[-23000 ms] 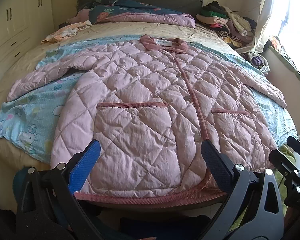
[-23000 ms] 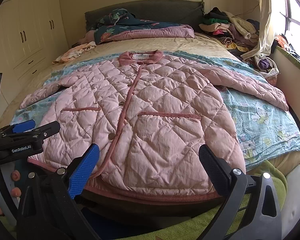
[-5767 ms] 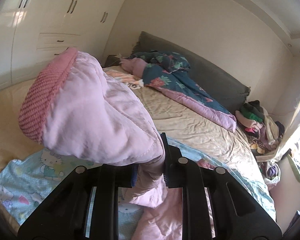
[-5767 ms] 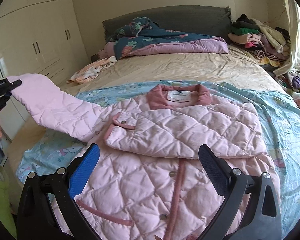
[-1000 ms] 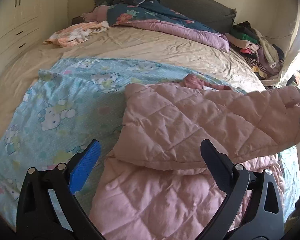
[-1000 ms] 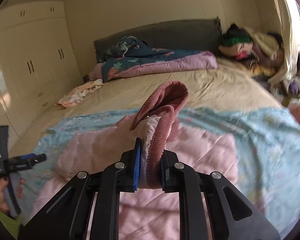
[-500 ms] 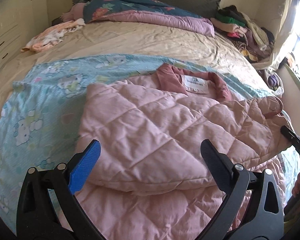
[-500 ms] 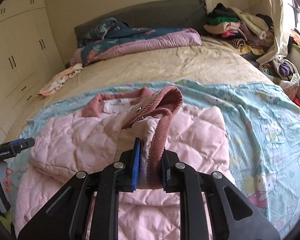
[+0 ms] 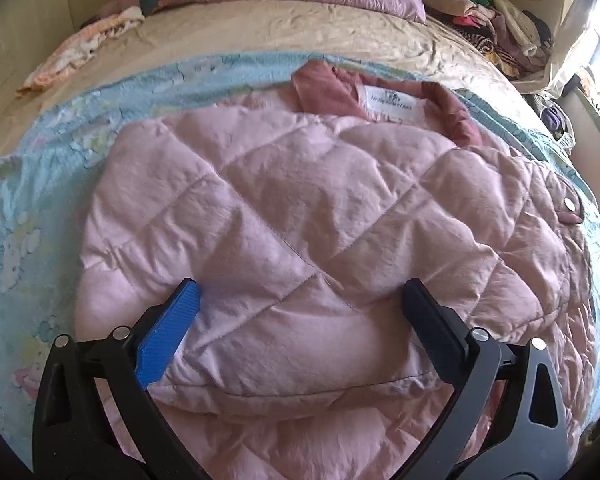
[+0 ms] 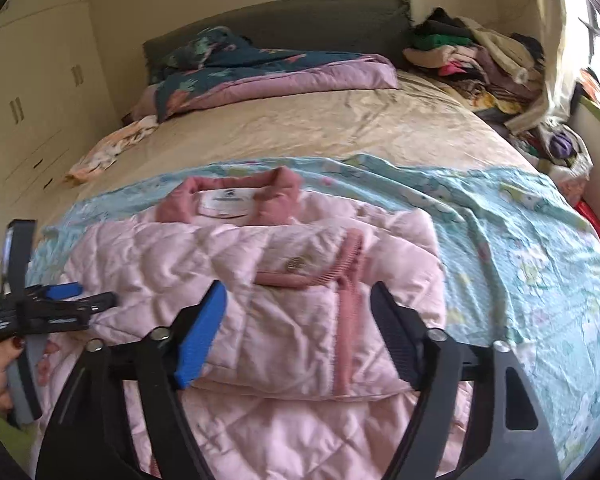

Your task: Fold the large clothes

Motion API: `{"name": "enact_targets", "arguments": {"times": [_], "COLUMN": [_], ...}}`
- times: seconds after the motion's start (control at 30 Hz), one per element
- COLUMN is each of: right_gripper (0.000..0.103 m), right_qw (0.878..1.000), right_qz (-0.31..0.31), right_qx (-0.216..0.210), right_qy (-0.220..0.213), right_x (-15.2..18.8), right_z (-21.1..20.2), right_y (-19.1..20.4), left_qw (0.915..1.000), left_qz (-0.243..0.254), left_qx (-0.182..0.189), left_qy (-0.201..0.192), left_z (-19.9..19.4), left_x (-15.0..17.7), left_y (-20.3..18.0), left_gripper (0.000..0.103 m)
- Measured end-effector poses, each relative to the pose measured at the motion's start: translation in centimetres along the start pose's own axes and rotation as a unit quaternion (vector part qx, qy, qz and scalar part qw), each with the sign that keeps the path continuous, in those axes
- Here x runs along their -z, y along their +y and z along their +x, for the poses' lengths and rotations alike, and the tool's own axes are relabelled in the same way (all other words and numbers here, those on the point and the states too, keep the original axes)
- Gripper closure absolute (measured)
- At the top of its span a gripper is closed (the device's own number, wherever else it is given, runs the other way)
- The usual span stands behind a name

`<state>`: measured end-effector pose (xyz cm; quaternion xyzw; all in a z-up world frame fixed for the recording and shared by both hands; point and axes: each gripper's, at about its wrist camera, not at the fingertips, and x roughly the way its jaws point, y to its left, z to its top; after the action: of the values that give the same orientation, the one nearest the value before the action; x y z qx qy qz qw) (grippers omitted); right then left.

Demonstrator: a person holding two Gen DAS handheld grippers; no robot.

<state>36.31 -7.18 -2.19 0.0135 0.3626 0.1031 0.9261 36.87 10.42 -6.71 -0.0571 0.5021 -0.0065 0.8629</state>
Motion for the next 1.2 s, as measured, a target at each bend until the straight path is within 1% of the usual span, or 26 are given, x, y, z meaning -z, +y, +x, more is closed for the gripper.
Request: {"name": "enact_targets", "arguments": {"times": [0.1,0.2,0.37,0.43,0.47,0.53,0.57,0.67,0.87,1.03,1.2], "right_gripper": [0.023,0.023,0.023,0.022,0.019,0.015,0.012,0.008,0.007,0.007,0.007], "right_qw": [1.0,0.998,0.993,0.989,0.987,0.985,0.984,0.985,0.988,0.99,0.993], "right_qz": [-0.022,-0.05,-0.074,-0.071,-0.064,-0.056,-0.057,-0.051,-0.046,-0.039,-0.025], "right_qx": [-0.012,-0.01,0.002,0.008,0.008,0.008,0.01,0.014,0.013,0.015,-0.001], "right_qy": [0.017,0.042,0.096,0.128,0.145,0.164,0.167,0.164,0.146,0.132,0.119], "right_x": [-0.6,-1.2,-1.5,-1.2,-0.9,-0.4,-0.2,0.5,1.0,1.5,2.1], "right_z": [1.0,3.1,7.5,9.7,10.7,12.4,13.0,14.3,14.6,13.3,10.6], "right_y": [1.6,3.1,4.6,4.7,4.5,4.4,4.4,4.5,4.4,4.4,4.3], "left_qw": [1.0,1.0,0.9999,0.9999,0.9999,0.9999,0.9999,1.0,0.9999,0.9998,0.9995], "left_qz": [-0.003,-0.002,-0.004,-0.003,-0.002,-0.001,0.0,0.003,0.004,0.003,-0.01], "left_qx": [0.002,0.005,0.013,0.014,0.014,0.013,0.012,0.007,0.0,-0.009,-0.003], "left_qy": [0.003,0.005,0.003,0.0,0.0,-0.002,-0.003,-0.006,-0.012,-0.018,-0.03], "left_z": [0.8,1.5,1.8,1.8,1.9,2.0,2.1,2.1,1.7,0.1,-2.0], "left_x": [0.0,0.1,0.2,0.2,0.2,0.2,0.2,0.1,0.1,0.6,1.5], "left_y": [0.3,0.4,0.8,0.8,0.8,0.8,0.8,0.7,0.4,0.0,0.4], "left_gripper": [0.008,0.008,0.008,0.008,0.008,0.008,0.008,0.008,0.008,0.008,0.008]}}
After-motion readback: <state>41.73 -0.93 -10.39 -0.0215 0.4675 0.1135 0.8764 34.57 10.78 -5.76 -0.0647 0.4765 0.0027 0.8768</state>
